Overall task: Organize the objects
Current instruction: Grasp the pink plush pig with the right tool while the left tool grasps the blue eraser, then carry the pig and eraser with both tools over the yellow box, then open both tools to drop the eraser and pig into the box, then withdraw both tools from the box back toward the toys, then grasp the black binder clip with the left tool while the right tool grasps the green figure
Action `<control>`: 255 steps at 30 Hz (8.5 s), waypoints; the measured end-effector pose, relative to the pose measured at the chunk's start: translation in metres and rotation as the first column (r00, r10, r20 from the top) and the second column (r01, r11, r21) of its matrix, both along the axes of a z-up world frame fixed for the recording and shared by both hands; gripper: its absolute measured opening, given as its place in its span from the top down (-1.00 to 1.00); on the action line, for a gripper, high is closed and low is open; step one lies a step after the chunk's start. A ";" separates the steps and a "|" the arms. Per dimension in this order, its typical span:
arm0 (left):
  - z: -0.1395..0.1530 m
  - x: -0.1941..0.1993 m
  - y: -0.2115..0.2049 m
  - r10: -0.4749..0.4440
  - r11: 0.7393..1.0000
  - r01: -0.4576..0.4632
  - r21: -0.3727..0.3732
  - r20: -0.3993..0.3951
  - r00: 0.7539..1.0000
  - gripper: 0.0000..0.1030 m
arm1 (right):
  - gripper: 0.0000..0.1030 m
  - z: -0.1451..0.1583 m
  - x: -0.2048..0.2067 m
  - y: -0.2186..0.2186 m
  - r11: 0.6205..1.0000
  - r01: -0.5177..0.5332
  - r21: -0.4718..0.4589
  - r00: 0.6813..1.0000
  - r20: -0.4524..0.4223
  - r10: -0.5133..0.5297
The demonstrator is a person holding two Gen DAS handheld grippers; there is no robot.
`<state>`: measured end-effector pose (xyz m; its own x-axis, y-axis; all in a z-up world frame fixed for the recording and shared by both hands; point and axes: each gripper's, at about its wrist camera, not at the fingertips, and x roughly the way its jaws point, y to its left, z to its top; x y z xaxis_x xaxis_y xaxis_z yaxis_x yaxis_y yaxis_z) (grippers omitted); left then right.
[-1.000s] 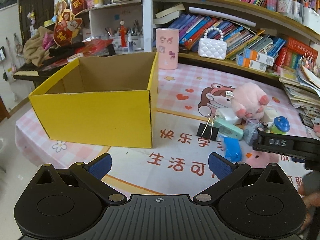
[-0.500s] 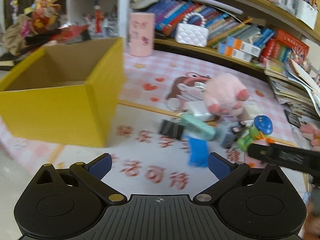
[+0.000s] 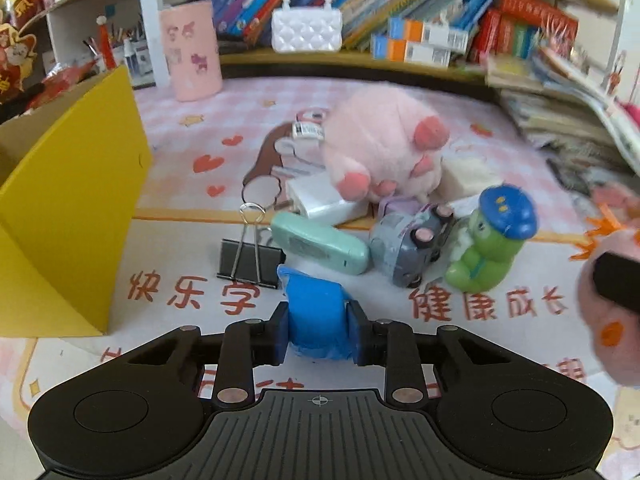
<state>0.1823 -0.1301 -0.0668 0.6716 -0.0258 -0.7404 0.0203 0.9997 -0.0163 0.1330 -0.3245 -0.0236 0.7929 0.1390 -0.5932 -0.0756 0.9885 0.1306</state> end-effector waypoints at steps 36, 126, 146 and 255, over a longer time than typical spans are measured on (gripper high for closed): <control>0.033 -0.172 0.233 0.219 0.973 -0.216 -0.085 0.028 0.975 0.48 | -0.17 -0.006 -0.093 0.245 0.969 -0.244 0.022 0.962 -0.118 0.245; 0.099 0.014 0.280 0.291 0.957 -0.274 -0.098 0.288 0.912 -0.52 | -0.59 0.034 0.133 0.344 0.723 -0.615 -0.313 0.762 -0.001 0.648; 0.113 -0.097 0.281 0.310 0.950 -0.305 -0.069 0.342 0.887 -0.65 | -0.58 0.061 0.015 0.281 0.958 -0.270 -0.100 0.945 0.161 0.283; 0.015 -0.012 0.050 -0.042 0.995 0.046 -0.091 0.044 0.998 0.25 | 0.31 -0.024 0.041 0.058 0.996 0.038 -0.081 0.995 -0.094 -0.045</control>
